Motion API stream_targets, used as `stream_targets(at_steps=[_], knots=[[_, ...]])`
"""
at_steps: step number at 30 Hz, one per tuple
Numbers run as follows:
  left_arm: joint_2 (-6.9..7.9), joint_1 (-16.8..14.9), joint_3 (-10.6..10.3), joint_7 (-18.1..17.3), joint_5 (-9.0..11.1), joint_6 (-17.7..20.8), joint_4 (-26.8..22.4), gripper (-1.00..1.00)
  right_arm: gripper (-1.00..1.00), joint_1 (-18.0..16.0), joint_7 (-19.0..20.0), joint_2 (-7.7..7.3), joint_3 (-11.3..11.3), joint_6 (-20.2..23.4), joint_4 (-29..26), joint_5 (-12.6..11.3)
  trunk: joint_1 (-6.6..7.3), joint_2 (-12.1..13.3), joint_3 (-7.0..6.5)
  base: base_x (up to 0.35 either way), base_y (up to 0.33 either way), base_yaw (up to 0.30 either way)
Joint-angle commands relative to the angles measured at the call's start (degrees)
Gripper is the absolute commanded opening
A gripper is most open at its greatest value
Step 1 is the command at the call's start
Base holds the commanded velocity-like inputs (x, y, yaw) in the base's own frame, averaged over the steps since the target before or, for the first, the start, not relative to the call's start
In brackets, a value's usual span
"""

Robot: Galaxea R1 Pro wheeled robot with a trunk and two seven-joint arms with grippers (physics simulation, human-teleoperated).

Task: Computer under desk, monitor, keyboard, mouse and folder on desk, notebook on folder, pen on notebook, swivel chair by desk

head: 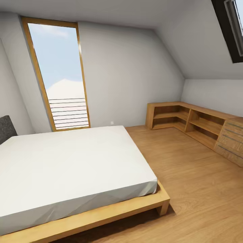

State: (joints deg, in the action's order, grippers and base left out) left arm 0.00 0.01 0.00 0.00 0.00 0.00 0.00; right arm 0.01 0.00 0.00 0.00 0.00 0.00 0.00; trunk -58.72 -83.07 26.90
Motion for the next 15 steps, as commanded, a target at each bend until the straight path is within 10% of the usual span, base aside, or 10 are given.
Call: stream_targets(at_steps=[1,15], knots=[[-0.33,-0.01,-0.14,-0.14,-0.08,0.22,-0.33,1.0,1.0,0.33,0.17,0.33,-0.05,0.33,0.33,0.0,0.0,-0.01,0.03,0.0,0.0,0.0],[-4.62,-0.18,-0.09,-0.18,0.06,-2.82,-2.94,1.0,1.0,-2.28,0.23,1.83,-0.01,-2.0,-1.82,0.05,3.07,5.6,-2.49,0.0,0.0,-0.006]])
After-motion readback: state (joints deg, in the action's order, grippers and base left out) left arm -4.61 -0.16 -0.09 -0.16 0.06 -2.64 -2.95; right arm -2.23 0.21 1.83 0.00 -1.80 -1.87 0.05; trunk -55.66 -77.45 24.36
